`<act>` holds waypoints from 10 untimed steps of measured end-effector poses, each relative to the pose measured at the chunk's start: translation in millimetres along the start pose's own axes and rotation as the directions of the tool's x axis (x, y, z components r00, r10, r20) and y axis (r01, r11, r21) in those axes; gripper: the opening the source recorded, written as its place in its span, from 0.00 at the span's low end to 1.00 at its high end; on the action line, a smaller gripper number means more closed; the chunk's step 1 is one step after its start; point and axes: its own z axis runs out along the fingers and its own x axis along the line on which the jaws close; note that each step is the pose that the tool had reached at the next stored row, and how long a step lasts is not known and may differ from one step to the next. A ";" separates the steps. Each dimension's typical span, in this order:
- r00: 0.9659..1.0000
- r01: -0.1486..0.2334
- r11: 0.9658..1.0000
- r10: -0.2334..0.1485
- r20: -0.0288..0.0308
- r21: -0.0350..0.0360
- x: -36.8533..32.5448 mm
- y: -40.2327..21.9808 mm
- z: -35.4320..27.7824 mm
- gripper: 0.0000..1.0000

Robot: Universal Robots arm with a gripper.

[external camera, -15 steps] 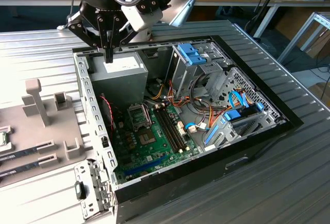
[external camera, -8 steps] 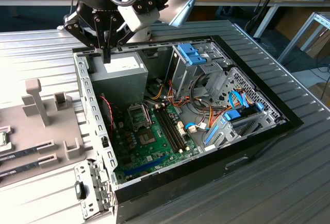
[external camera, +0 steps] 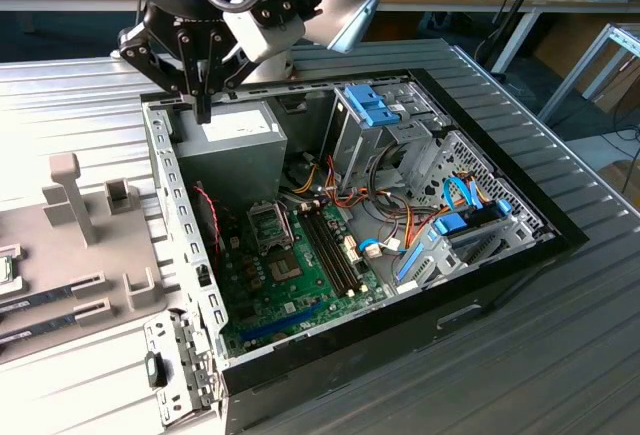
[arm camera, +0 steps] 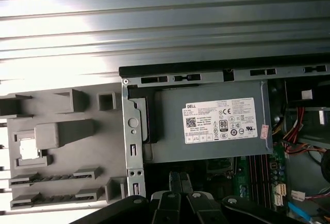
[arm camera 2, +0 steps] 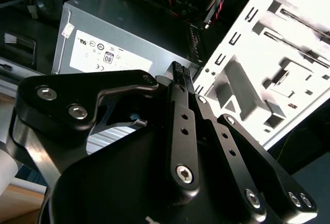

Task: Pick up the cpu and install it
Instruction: 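Reach for the cpu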

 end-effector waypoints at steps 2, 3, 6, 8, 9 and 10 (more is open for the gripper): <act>1.000 0.000 1.000 0.000 0.000 0.000 1.0 -0.1 0.0 0.11; 1.000 0.000 1.000 0.000 0.000 0.000 1.9 -0.1 0.0 0.11; 1.000 0.000 1.000 0.000 0.000 0.000 3.1 -0.2 -0.1 0.11; 1.000 0.000 1.000 0.000 0.000 0.000 3.9 -0.3 -0.1 0.11; 1.000 0.000 1.000 0.000 0.000 0.000 4.3 -0.3 -0.1 0.11; 1.000 0.000 1.000 0.000 0.000 0.000 4.9 -0.4 -0.1 0.11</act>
